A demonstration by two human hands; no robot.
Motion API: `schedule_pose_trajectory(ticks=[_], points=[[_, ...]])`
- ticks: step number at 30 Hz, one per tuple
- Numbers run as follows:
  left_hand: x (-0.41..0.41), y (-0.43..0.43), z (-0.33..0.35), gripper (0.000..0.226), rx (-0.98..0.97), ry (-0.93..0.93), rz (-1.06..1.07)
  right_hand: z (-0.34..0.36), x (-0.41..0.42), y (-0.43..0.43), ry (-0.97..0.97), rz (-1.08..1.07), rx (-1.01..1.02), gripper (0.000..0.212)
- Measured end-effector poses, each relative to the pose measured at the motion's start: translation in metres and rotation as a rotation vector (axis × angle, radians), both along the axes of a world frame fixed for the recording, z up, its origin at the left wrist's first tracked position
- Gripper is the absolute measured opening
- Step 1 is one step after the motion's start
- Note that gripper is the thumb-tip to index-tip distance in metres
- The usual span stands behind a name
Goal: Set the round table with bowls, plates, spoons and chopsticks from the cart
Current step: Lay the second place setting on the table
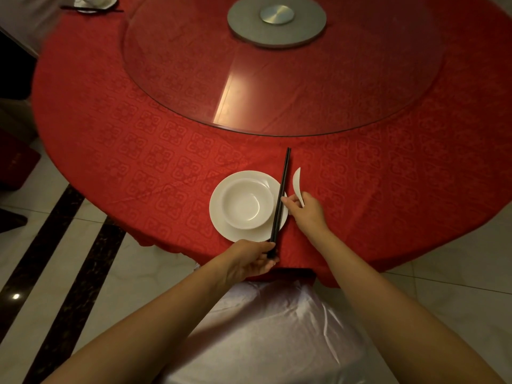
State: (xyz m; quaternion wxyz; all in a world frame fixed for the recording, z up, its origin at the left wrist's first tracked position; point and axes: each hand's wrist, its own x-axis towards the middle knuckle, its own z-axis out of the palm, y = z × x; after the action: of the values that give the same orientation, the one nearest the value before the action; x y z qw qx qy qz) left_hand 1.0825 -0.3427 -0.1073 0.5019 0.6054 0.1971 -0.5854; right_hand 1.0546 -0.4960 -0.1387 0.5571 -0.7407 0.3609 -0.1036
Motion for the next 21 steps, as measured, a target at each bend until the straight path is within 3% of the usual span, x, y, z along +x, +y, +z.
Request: schedule_pose_trajectory(ticks=[8,13,15,18,21], points=[[0.022,0.043,0.027,0.013,0.109,-0.22,-0.103,0.024,-0.007,-0.013,-0.044,-0.074,-0.037,0.032],[0.066,0.061,0.04,0.017,0.173,-0.629,-0.003,0.046,-0.011,-0.018,0.102,0.193,-0.4,0.026],[0.081,0.058,0.037,0.03,0.209,-0.76,-0.011,0.053,-0.008,-0.012,0.165,0.3,-0.454,0.024],[0.089,0.049,0.024,0.043,0.225,-0.823,-0.104,0.059,-0.002,0.001,0.204,0.468,-0.488,0.025],[0.084,0.039,0.013,0.044,0.16,-0.774,-0.106,0.063,-0.001,0.01,0.227,0.585,-0.523,0.037]])
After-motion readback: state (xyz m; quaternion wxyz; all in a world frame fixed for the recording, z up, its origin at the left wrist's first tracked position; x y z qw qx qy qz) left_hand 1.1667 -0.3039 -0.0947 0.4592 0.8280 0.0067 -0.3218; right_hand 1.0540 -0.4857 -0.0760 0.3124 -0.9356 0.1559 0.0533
